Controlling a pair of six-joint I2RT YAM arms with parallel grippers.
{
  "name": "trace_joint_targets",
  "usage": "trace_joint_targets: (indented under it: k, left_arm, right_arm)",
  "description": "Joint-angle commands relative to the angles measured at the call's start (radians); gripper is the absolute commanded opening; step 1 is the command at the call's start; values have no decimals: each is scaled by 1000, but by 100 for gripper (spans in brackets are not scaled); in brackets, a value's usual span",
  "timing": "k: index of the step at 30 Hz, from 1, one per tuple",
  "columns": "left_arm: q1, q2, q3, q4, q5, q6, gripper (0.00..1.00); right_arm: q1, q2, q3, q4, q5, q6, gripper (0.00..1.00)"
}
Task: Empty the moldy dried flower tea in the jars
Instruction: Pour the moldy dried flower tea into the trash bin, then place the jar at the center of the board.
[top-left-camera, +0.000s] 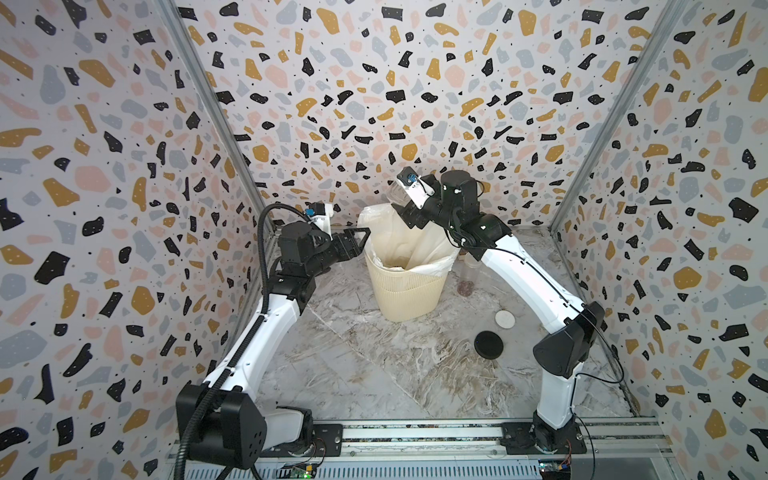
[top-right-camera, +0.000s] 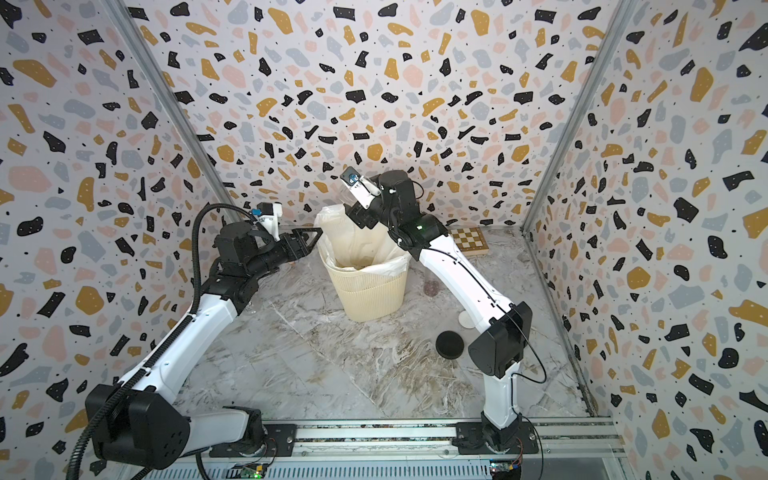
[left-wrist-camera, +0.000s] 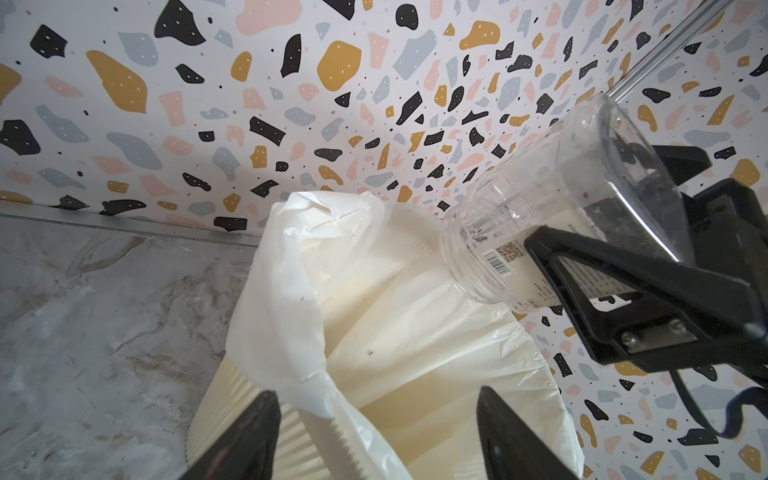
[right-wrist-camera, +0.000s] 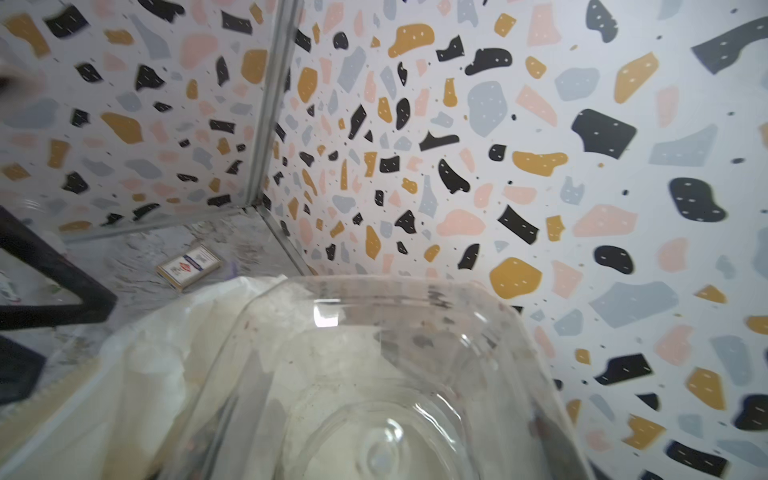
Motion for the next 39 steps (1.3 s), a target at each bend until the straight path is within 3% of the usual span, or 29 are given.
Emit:
trace_joint_targets:
  k: [1, 8, 12, 16, 19, 23, 27, 30, 33, 36, 39]
  left_arm:
    - [7, -8, 18, -4, 21, 21, 73]
    - [7, -22, 1, -12, 17, 21, 73]
    - [7, -28, -3, -13, 14, 18, 73]
    - [7, -34, -6, -21, 12, 23, 73]
    - [7, -34, -7, -22, 11, 24, 73]
    - [7, -29, -10, -13, 13, 19, 73]
    - [7, -28, -13, -13, 11, 19, 73]
    - [7, -25, -14, -4, 12, 13, 73]
    - [7, -27, -16, -5, 14, 14, 73]
    - [7, -26, -16, -7, 12, 16, 73]
    - [7, -25, -14, -3, 19, 10, 73]
  right_arm:
    - [65, -63, -104, 40, 209, -219, 82]
    - [96, -196, -383, 344, 239, -374, 82]
    - [98, -207, -407, 354, 242, -406, 82]
    - [98, -272, -512, 493, 227, -416, 82]
    - [92, -287, -511, 469, 172, -347, 83]
    - [33, -296, -435, 369, -2, -132, 83]
    - [77, -278, -458, 418, 125, -249, 85]
    - [19, -267, -376, 308, -8, -65, 83]
    - [37, -293, -443, 388, 36, -109, 86]
    - [-15, -291, -374, 318, -94, 54, 84]
    - [-39, -283, -335, 289, -127, 162, 87]
